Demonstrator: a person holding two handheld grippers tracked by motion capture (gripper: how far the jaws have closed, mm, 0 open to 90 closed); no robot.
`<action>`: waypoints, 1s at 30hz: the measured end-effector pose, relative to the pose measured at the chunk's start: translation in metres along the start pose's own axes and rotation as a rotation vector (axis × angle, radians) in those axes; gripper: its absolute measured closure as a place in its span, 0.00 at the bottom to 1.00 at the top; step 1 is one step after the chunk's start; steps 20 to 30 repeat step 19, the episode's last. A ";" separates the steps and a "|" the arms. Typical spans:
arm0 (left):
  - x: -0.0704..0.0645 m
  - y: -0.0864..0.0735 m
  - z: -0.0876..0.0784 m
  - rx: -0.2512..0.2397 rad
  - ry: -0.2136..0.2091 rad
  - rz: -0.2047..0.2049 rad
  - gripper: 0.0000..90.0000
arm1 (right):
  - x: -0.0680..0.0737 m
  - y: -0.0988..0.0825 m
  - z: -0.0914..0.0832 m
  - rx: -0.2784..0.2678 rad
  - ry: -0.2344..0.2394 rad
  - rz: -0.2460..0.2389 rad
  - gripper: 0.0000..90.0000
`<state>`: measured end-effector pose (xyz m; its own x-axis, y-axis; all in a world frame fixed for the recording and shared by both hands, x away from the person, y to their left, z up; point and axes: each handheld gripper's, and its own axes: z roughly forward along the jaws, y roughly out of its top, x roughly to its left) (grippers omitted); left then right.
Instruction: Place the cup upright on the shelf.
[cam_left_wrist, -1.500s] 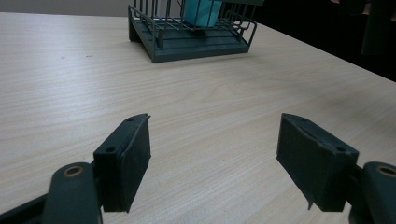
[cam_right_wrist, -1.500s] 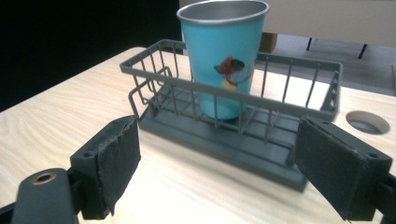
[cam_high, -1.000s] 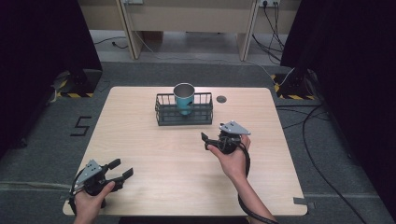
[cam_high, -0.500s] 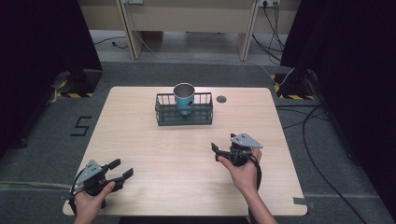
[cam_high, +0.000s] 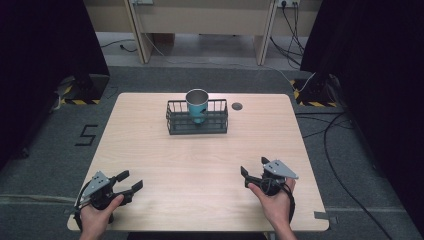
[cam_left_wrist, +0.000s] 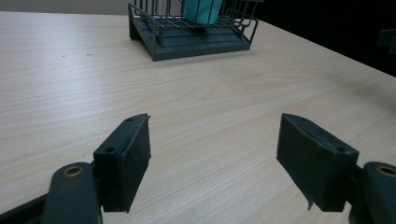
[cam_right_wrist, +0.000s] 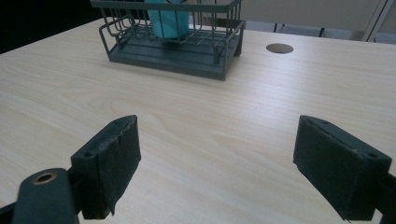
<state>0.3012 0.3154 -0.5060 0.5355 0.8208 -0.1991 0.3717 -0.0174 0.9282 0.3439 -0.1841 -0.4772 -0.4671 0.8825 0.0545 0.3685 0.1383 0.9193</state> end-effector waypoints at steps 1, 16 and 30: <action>0.000 0.000 0.000 0.000 0.000 0.000 0.29 | 0.000 -0.003 -0.003 -0.005 0.000 0.003 0.17; -0.001 0.000 0.001 0.004 -0.005 0.001 0.28 | 0.000 -0.027 -0.016 -0.064 -0.021 0.013 0.19; -0.001 0.000 0.001 0.005 -0.005 0.002 0.29 | 0.000 -0.029 -0.017 -0.063 -0.015 0.004 0.21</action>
